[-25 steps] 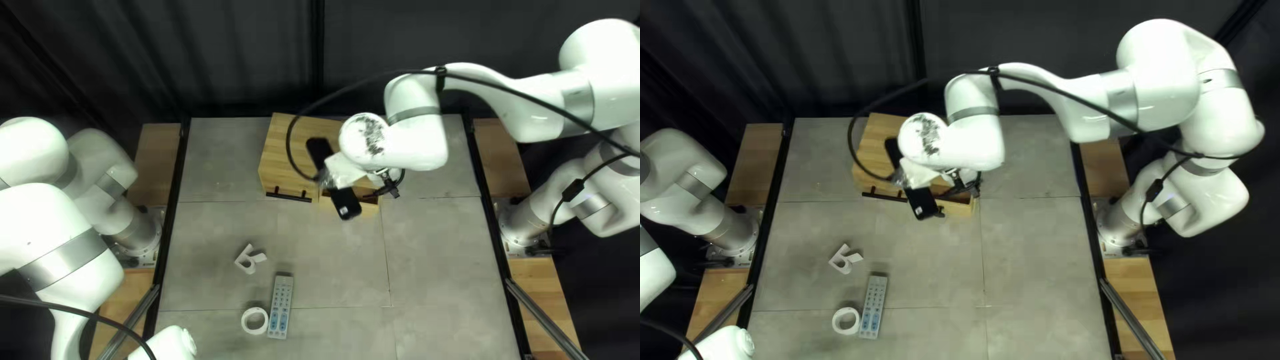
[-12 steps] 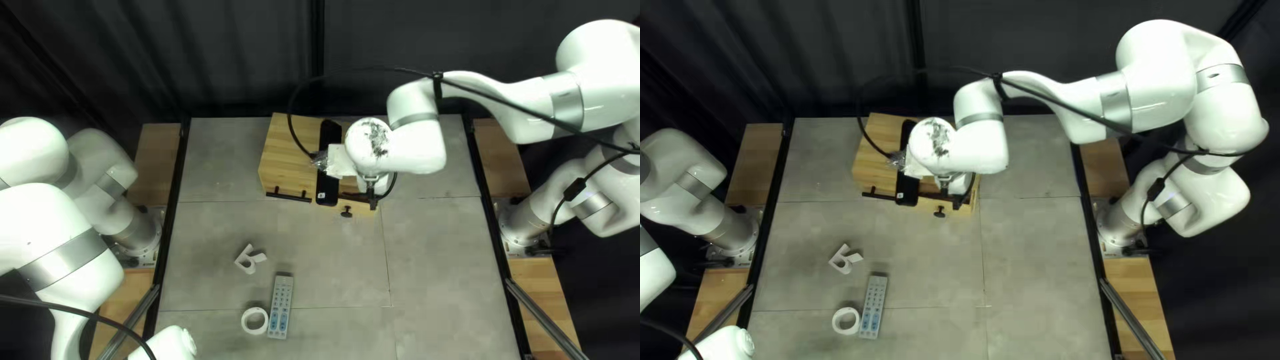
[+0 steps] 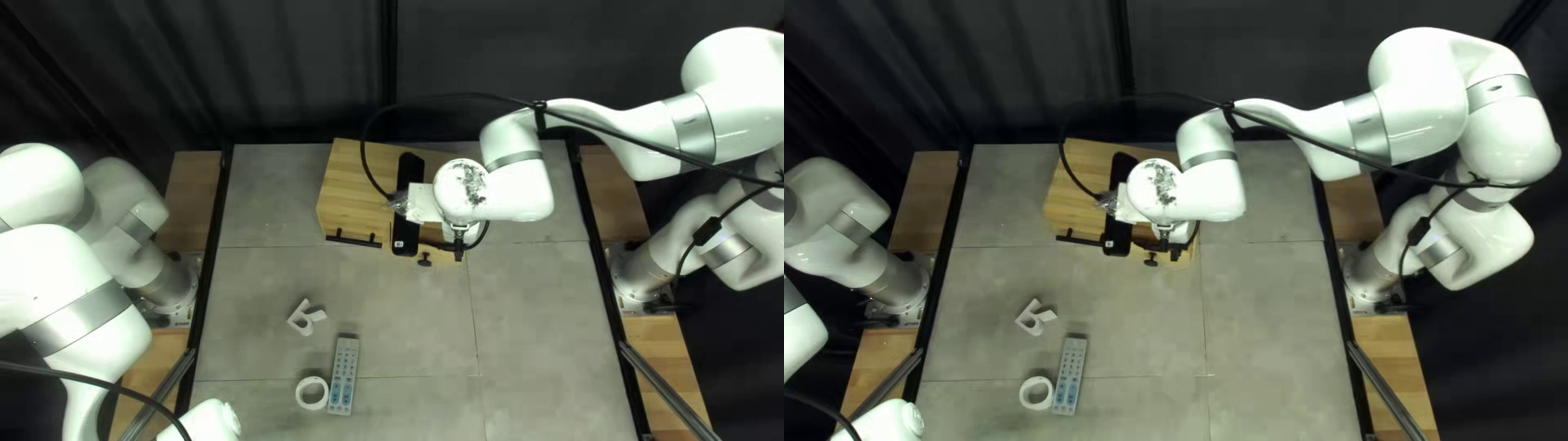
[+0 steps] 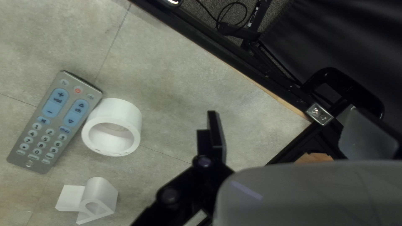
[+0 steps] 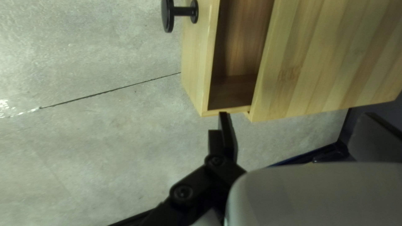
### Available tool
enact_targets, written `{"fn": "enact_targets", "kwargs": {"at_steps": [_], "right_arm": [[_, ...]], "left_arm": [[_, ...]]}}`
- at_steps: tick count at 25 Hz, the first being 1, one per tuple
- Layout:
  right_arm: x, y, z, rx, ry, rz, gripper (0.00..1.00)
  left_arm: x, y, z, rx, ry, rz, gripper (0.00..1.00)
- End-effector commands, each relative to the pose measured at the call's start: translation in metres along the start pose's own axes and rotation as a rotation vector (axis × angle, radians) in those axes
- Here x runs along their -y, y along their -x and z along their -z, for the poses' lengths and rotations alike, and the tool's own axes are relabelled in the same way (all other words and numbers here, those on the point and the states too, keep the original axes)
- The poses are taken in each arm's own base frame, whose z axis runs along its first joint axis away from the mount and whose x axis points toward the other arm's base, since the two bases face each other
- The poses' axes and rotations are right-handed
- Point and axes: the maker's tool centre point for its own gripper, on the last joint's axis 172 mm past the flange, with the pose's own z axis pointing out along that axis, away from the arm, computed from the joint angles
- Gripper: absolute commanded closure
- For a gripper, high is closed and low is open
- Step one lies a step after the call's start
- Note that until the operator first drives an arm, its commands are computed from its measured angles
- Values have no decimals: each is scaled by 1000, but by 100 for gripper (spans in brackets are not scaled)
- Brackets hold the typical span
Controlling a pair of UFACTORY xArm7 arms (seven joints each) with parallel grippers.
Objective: Open drawers and place objects into drawer and close
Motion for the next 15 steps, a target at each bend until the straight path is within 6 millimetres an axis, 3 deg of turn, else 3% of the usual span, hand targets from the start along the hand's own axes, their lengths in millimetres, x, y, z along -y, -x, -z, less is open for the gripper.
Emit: {"fn": "enact_targets", "kwargs": {"at_steps": [1,15], "right_arm": [[1,-9,-3,-1,8,-1,0],[0,-15,-12,-2,24,-7,0]], "left_arm": [[0,0,0,0,0,0,0],[0,0,0,0,0,0,0]]}}
